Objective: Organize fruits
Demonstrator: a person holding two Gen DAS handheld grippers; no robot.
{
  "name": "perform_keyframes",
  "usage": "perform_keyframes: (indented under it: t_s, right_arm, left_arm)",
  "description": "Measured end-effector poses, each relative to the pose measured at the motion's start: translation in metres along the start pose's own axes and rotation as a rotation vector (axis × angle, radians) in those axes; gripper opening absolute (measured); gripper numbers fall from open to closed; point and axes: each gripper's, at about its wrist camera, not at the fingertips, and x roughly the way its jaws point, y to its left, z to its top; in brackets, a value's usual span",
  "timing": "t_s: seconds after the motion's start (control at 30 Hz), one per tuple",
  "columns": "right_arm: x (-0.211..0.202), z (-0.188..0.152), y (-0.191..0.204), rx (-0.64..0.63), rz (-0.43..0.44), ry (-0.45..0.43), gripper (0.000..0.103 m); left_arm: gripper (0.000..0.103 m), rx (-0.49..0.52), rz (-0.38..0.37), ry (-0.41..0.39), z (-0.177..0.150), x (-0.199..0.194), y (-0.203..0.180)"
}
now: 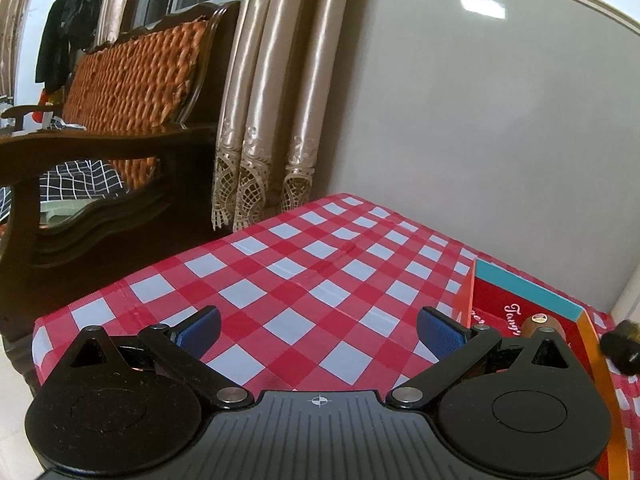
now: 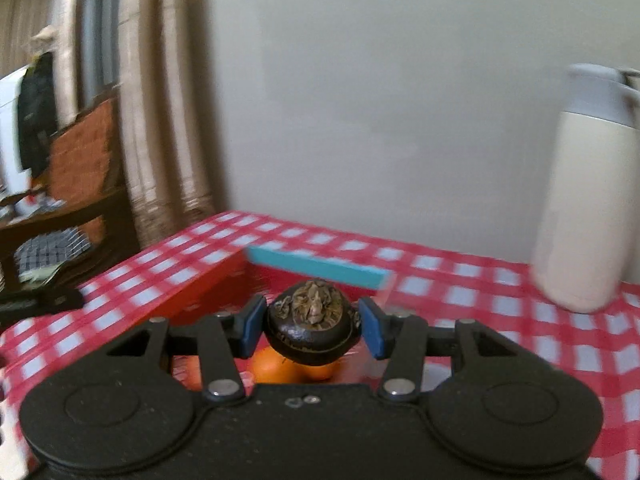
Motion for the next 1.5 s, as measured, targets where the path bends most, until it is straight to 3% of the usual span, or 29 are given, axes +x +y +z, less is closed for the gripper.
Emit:
perform_keyframes:
  t_s: [0.13, 0.33, 0.43, 0.53, 0.67, 0.87, 1.03, 1.5]
  right_arm:
    - [0.006, -0.01, 0.024, -0.047, 0.047, 0.051, 0.049]
    - [0.011, -0.023, 0.036, -0.077, 0.043, 0.098, 0.05]
    - [0.006, -0.025, 0.038, -0.099, 0.026, 0.082, 0.068]
    - [-0.004, -0.025, 0.036, -0.094, 0.014, 0.057, 0.069]
    - [-0.024, -0.025, 0.021, -0.023, -0.04, -0.003, 0.087]
    - [-0.062, -0.025, -0.001, 0.087, -0.15, -0.093, 0.101]
    - [-0.086, -0.033, -0.009, 0.109, -0.224, -0.128, 0.103]
    - [-0.103, -0.054, -0.012, 0.142, -0.265, -0.108, 0.103]
  left_arm:
    - [0.103, 0.008, -0.004, -0.001, 0.0, -0.001, -0.001]
    - [0.103, 0.021, -0.024, 0.001, -0.002, -0.004, -0.008]
    - [0.103, 0.045, -0.034, -0.003, -0.003, -0.006, -0.014]
    - [0.103, 0.078, -0.045, -0.013, -0.004, -0.009, -0.022]
    - [0.103, 0.125, -0.082, -0.015, -0.004, -0.015, -0.033]
    - [0.103, 0.181, -0.129, -0.034, -0.013, -0.038, -0.049]
    - [0.103, 0.217, -0.134, -0.043, -0.024, -0.051, -0.058]
    - [0.103, 0.303, -0.172, -0.063, -0.044, -0.073, -0.079]
